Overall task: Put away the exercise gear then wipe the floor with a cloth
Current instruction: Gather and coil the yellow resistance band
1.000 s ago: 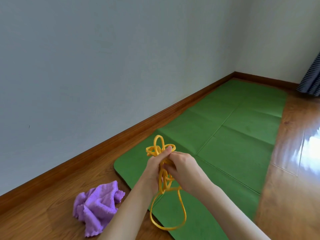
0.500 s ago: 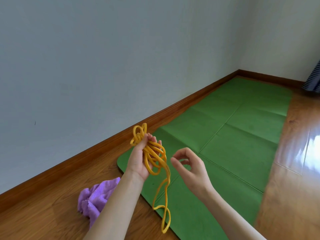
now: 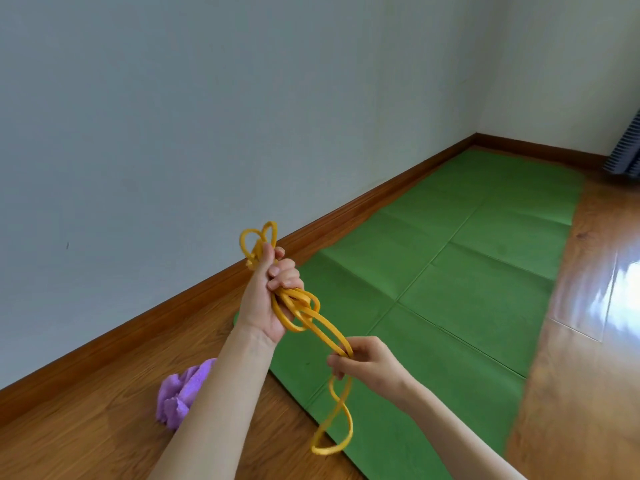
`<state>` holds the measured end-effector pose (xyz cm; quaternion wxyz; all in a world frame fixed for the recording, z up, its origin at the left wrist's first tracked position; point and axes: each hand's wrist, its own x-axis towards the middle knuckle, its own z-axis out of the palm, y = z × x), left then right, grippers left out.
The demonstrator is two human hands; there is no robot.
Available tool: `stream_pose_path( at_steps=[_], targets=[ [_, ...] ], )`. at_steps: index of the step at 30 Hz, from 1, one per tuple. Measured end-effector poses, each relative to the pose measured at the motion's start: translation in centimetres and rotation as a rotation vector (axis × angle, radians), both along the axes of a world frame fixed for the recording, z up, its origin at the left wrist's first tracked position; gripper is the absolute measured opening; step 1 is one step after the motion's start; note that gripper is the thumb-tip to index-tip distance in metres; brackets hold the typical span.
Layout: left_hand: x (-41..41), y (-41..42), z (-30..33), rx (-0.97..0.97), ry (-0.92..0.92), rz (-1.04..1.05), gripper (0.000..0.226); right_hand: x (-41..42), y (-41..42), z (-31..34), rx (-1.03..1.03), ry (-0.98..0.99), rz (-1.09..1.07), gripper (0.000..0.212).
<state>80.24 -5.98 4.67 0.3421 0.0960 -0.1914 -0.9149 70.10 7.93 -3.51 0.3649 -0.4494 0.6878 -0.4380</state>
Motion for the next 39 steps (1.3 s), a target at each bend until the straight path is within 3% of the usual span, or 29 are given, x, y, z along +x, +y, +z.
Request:
stream_pose_path(
  at_steps=[8, 13, 17, 20, 25, 27, 31, 36, 39],
  targets=[
    [3.0, -2.3, -2.8, -0.103, -0.3, 0.189, 0.025, -4.0, 2.4, -0.1, -0.013, 0.009, -0.203, 0.014],
    [2.4, -0.6, -4.2, -0.374, -0.579, 0.129, 0.023, -3.5, 1.5, 2.9, -0.131, -0.08, -0.283, 0.011],
    [0.6, 2.4, -4.2, -0.575, -0.628, 0.067, 0.024, -2.0, 0.1, 4.8, -0.096, -0.085, -0.378, 0.012],
    [-0.5, 4.1, -4.5, -0.681, -0.661, 0.008, 0.036, -0.9, -0.6, 6.1, -0.141, -0.247, -0.411, 0.025],
    [-1.2, 5.6, -4.3, -0.793, -0.579, -0.084, 0.017, -0.1, -0.8, 7.5, -0.212, -0.712, -0.443, 0.03],
    [-1.4, 5.9, -4.2, -0.822, -0.585, -0.143, 0.018, -0.1, -0.7, 7.9, -0.212, -0.788, -0.452, 0.027],
    [-1.4, 6.1, -4.6, -0.836, -0.638, -0.232, 0.032, 0.1, -0.7, 7.7, -0.16, -0.711, -0.395, 0.026],
    [-0.5, 5.3, -5.3, -0.814, -0.812, -0.342, 0.009, -0.4, 0.1, 8.1, -0.039, -0.426, -0.166, 0.026],
    [0.1, 4.8, -5.6, -0.704, -0.811, -0.415, 0.008, -0.7, 0.6, 9.2, 0.032, -0.306, -0.065, 0.026]
  ],
)
